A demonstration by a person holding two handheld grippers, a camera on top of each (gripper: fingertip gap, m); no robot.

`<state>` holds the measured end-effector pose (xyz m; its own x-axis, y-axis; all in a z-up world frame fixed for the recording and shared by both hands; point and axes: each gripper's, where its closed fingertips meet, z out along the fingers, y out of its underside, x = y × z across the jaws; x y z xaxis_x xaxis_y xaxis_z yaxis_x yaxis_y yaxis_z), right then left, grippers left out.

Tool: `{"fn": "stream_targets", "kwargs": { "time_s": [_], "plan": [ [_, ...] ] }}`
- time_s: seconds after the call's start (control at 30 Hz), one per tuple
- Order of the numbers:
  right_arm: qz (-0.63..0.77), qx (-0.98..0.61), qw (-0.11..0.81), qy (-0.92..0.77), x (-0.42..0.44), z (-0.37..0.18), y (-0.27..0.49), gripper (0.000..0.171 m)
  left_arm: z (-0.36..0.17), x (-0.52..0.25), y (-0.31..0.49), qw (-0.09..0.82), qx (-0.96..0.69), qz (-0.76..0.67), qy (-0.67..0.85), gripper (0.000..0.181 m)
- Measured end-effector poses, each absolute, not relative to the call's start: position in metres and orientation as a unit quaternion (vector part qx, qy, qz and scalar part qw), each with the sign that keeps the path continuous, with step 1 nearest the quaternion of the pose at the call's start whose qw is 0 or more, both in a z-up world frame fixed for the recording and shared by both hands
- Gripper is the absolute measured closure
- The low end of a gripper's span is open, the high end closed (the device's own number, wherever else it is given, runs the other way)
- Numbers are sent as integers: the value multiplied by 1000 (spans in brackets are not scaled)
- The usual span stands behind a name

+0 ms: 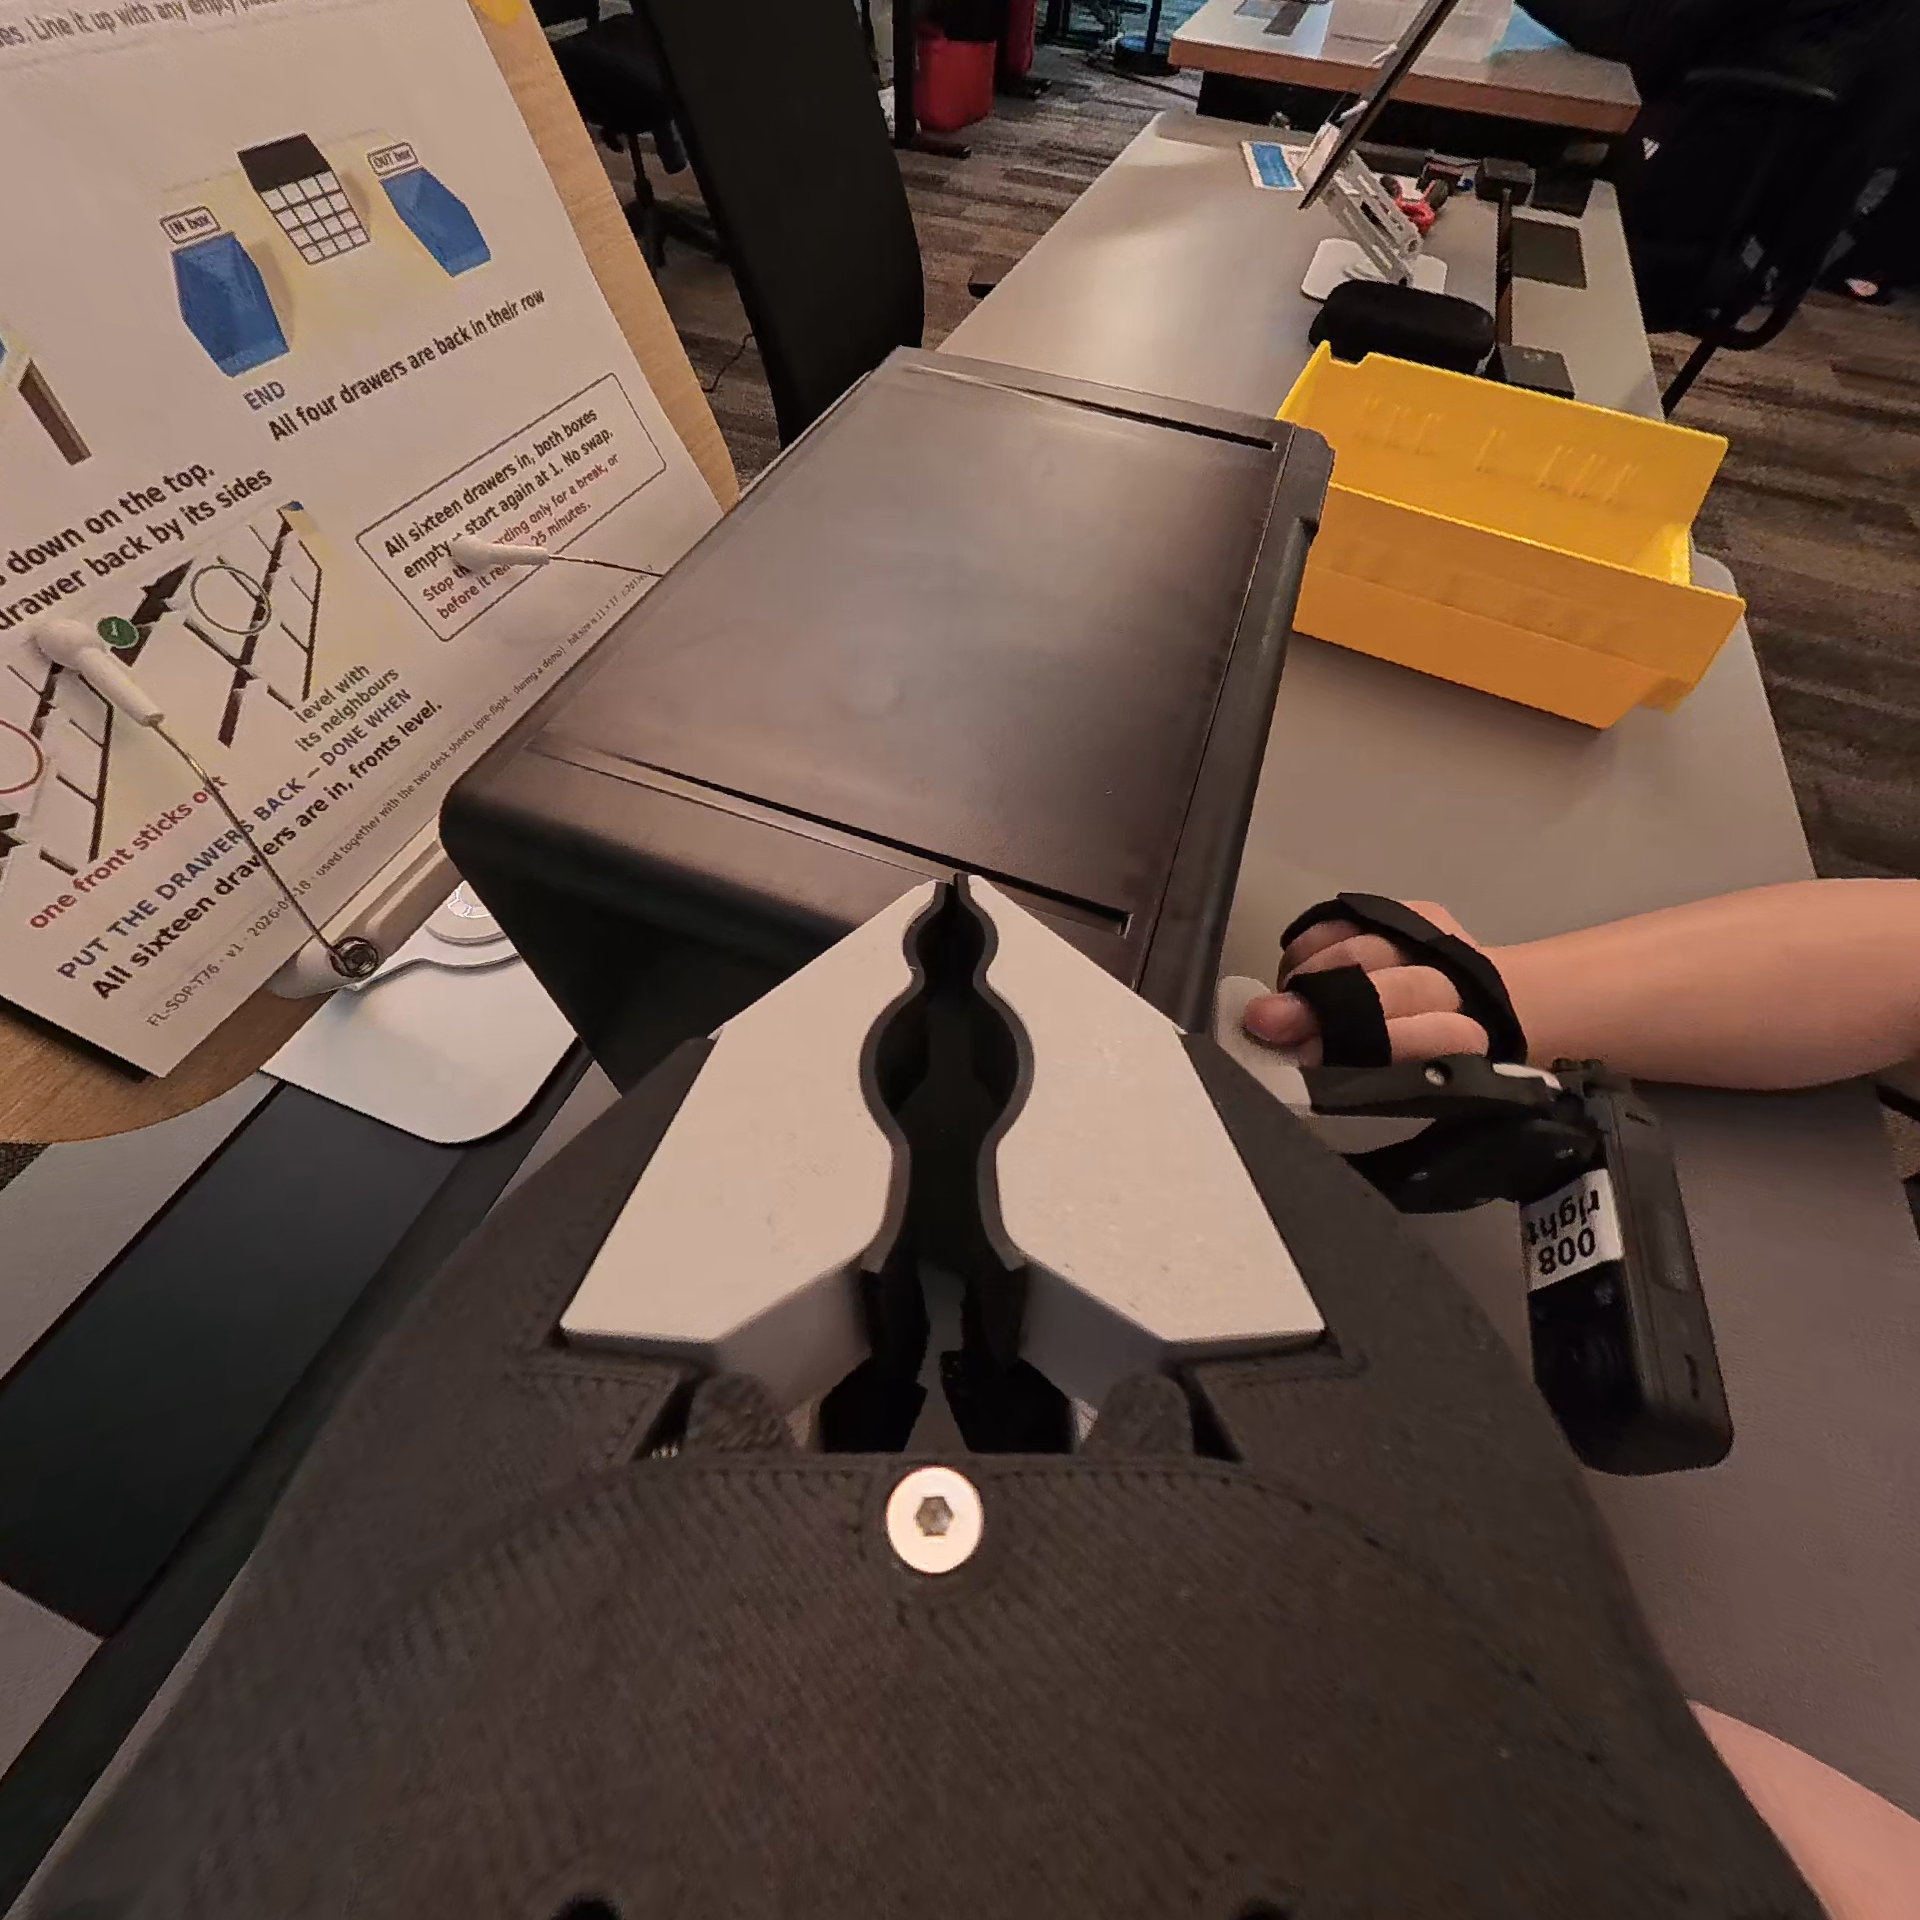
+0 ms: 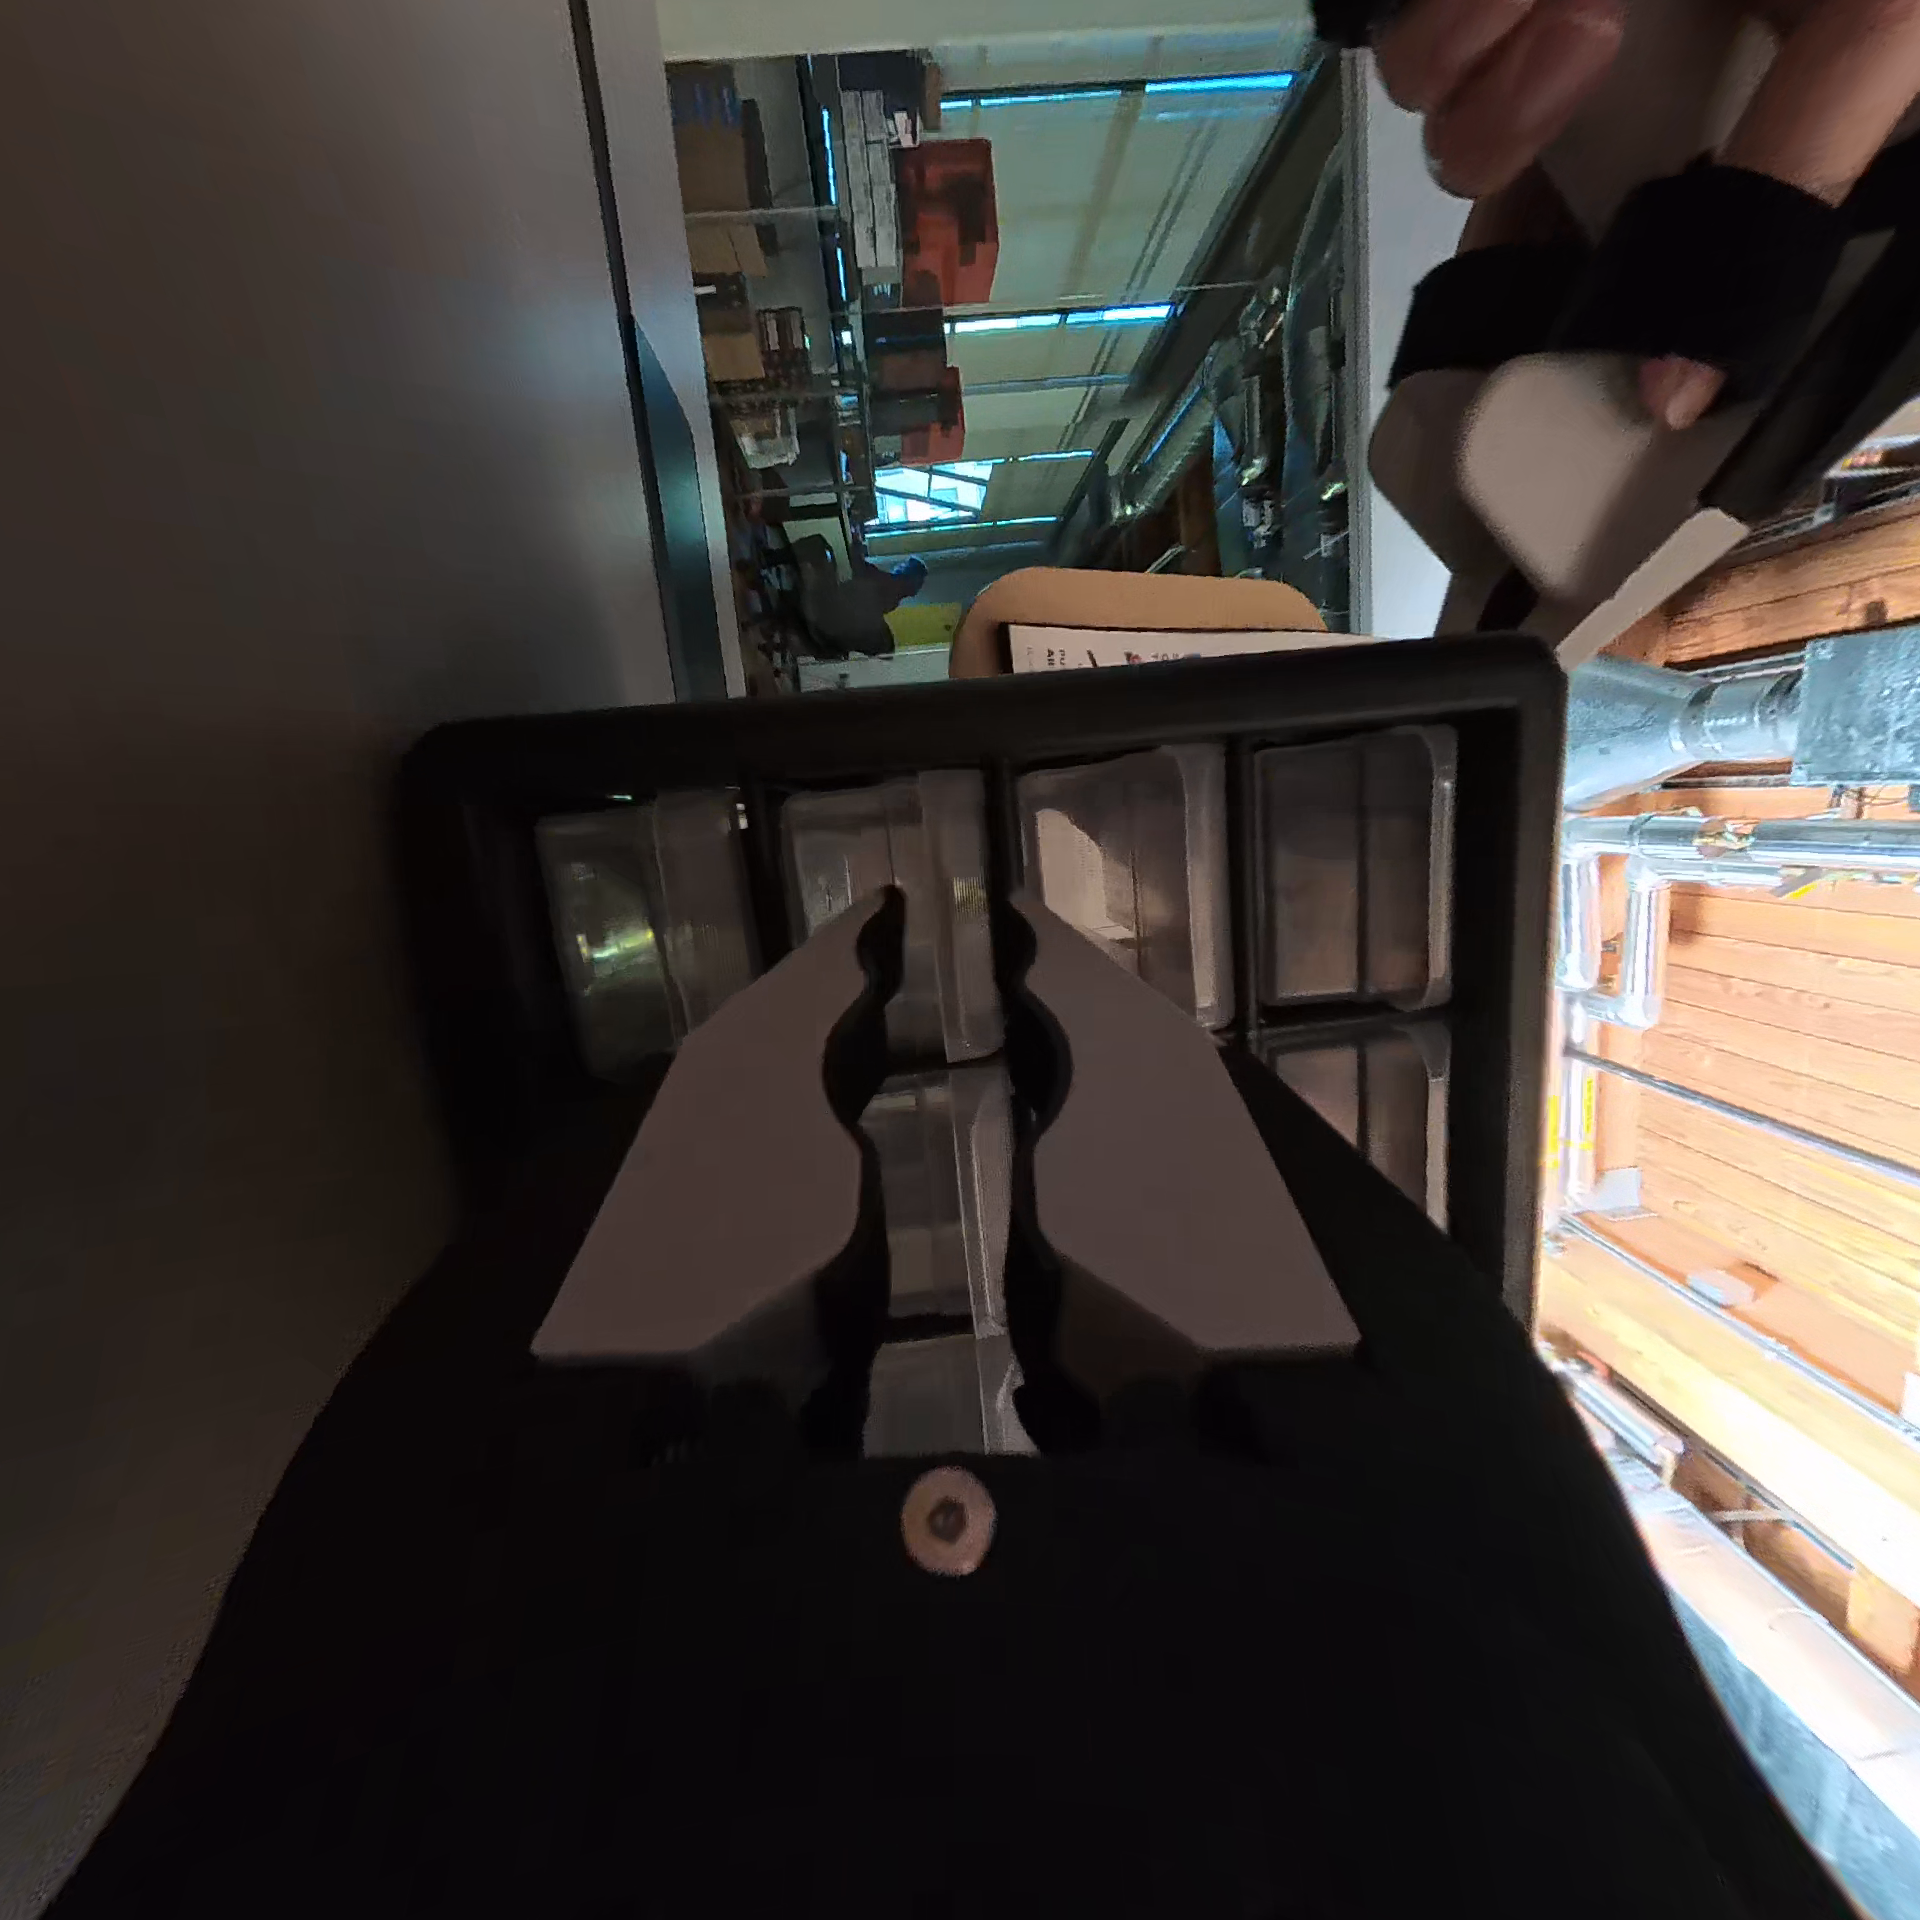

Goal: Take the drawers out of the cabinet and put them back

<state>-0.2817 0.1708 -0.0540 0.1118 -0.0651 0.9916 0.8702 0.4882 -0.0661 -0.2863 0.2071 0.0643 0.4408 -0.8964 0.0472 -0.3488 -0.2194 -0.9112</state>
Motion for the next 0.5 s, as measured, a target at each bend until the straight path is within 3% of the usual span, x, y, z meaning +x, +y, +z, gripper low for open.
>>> {"fn": "stream_targets", "kwargs": {
  "time_s": [0.07, 0.5],
  "plan": [
    [-366, -351, 657, -558, -282, -52, 170, 162, 64, -286, 207, 451, -719, -304, 433, 181],
    [-339, -335, 651, -591, -280, -50, 112, 163, 64, -286, 207, 452, -719, -301, 434, 181]
  ]
}}
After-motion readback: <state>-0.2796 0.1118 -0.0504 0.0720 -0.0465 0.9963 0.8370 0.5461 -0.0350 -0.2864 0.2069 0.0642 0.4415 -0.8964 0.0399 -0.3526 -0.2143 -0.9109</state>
